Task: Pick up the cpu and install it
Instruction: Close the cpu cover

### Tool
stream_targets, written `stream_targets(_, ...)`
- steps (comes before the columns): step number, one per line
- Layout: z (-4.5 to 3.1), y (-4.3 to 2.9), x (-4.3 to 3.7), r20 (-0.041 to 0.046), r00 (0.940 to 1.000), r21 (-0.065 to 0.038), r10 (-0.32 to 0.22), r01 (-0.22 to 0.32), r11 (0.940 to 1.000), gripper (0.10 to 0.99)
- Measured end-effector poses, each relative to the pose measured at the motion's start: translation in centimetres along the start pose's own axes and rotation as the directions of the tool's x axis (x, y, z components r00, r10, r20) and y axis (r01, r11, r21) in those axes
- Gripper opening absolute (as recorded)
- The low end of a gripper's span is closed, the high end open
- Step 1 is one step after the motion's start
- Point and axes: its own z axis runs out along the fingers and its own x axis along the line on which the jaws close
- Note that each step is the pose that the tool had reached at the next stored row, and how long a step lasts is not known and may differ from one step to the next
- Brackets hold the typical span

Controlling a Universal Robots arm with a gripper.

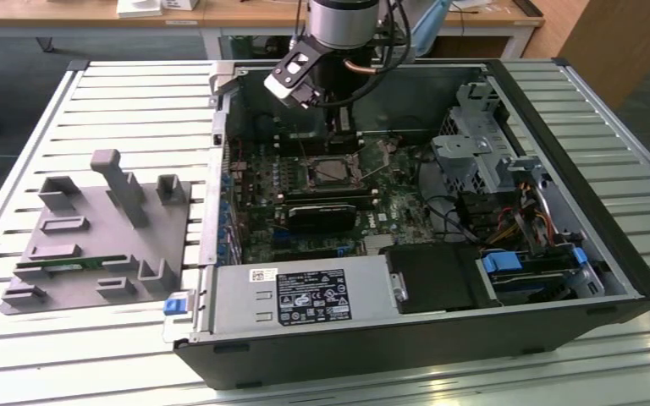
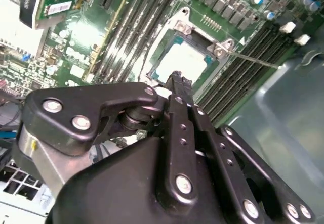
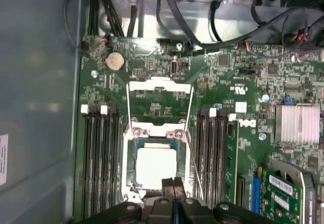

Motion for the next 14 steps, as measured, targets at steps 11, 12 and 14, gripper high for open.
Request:
stream_targets(11, 0.28, 4.18, -0.11, 0.0003, 1.0000, 0.000, 0.000, 0.000, 1.0000, 0.106)
stream_targets(12, 0.25, 4.22, -0.10, 0.0003, 1.0000, 0.000, 0.000, 0.000, 1.0000, 0.106)
stream_targets(14, 0.23, 4.47, -0.11, -0.0002, 1.0000, 0.000, 0.000, 0.000, 1.0000, 0.106)
